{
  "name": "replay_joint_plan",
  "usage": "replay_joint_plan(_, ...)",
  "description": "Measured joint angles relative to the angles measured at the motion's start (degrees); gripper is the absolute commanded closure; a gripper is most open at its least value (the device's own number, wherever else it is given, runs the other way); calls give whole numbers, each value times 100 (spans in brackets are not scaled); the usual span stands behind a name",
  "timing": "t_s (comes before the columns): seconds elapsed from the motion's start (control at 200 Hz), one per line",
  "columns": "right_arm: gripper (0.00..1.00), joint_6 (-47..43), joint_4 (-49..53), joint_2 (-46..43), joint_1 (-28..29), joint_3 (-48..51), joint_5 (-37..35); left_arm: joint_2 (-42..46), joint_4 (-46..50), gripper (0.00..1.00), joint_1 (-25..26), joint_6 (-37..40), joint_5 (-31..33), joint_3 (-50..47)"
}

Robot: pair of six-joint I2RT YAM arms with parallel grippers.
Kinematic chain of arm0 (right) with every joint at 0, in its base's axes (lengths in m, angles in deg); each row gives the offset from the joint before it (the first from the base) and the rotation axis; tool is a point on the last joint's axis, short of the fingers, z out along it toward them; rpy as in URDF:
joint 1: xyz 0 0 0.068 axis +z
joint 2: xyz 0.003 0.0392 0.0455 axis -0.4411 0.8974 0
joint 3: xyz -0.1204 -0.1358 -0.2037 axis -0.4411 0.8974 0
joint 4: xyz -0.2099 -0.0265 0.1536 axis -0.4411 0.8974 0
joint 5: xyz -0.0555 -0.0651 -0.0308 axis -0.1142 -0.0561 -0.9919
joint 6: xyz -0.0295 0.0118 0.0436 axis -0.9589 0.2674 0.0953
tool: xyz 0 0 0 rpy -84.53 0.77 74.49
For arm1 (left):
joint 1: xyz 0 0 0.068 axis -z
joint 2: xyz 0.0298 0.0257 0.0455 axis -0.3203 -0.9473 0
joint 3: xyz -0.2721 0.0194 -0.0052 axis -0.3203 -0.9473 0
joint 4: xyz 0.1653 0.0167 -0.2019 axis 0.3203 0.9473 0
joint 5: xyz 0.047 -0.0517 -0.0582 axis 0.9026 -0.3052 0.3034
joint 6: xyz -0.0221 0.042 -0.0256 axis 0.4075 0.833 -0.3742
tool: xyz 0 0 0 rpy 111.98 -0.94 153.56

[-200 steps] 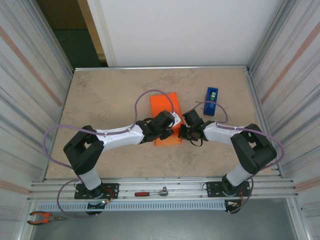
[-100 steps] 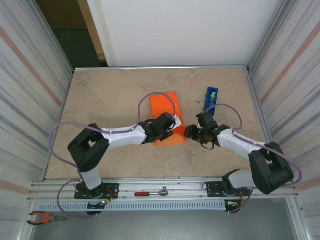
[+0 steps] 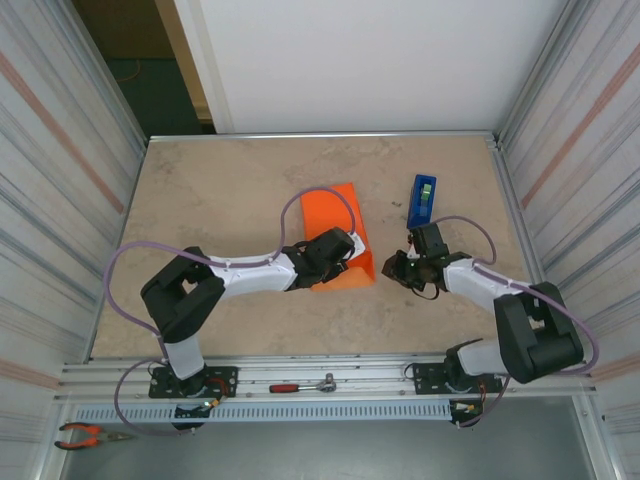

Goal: Wrap the gift box in paper

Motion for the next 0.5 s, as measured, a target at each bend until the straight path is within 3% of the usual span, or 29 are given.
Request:
replay_joint_plan(0.225,87,9,-271,466,105,-111,157,-15,-42,42,2,22,11,0)
replay_joint_plan(0.501,88,9,-348,448,538,-295,144,-26,-68,43,28,24,31,0)
